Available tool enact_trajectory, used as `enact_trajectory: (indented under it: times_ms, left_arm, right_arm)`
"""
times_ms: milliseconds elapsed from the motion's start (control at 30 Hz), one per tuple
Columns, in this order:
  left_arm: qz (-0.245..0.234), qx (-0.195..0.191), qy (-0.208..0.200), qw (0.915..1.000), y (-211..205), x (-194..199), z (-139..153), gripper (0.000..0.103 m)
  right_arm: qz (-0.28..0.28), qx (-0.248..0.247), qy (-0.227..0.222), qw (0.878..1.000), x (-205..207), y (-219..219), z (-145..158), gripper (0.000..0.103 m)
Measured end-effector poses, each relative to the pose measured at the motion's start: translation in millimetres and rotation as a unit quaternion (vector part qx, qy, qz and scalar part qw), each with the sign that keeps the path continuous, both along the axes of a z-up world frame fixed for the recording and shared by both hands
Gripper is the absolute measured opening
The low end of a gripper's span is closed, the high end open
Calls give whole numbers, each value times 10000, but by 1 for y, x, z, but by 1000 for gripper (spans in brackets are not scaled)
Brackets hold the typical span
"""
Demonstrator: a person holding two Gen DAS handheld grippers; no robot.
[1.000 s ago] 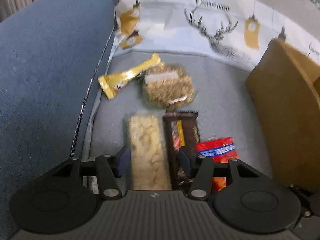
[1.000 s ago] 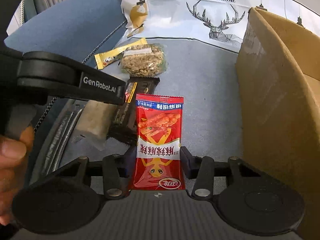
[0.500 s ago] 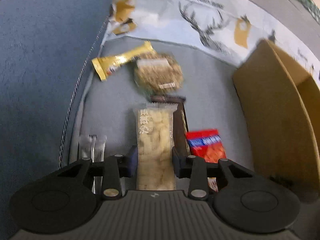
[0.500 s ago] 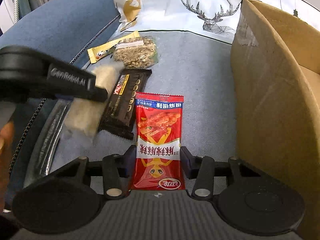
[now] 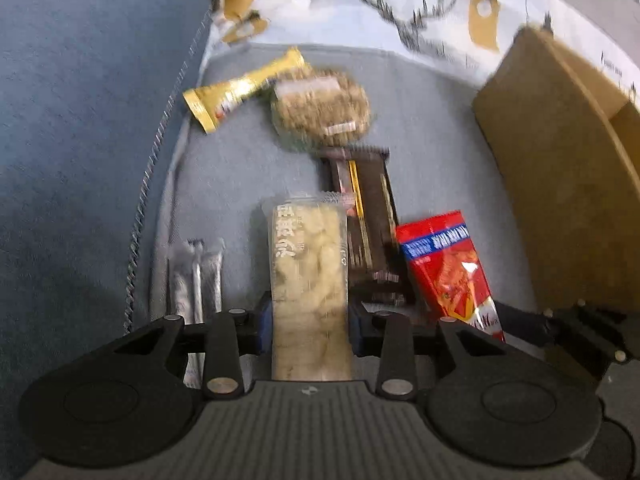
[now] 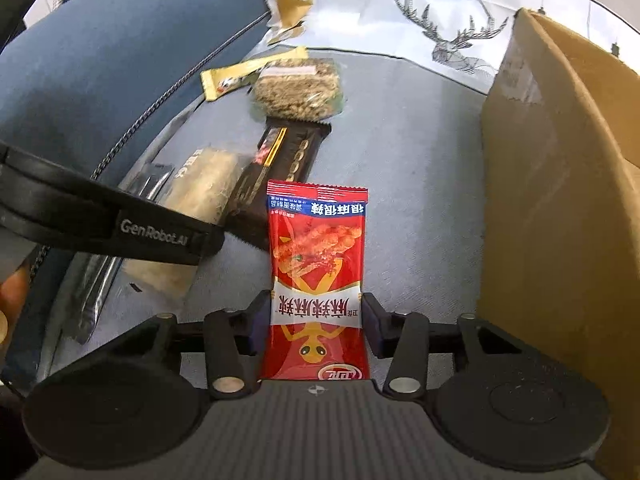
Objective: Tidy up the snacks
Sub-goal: 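Lift and carry the peanut bar and red packet over the box with both grippers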
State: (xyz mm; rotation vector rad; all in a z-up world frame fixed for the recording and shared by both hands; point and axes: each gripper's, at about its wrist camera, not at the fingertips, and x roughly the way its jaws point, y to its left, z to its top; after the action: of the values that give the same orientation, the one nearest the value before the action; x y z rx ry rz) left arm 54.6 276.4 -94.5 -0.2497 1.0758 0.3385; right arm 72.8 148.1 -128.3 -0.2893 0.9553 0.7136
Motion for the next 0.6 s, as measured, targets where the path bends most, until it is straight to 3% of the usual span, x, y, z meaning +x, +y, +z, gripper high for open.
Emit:
enact_trajectory:
  times_ms: [200, 433, 600]
  left_arm:
    - [96, 77, -830, 9965, -9, -14, 34, 39]
    - [300, 378, -1655, 9850, -31, -35, 74, 39]
    - [355, 481, -1894, 9801, -42, -40, 94, 40]
  right_arm:
    - [-2, 387, -539, 9978, -12, -9, 27, 47]
    - [-1, 889, -1115, 9898, -21, -36, 65, 47]
    - [134, 1283, -1662, 9776, -28, -67, 95, 47]
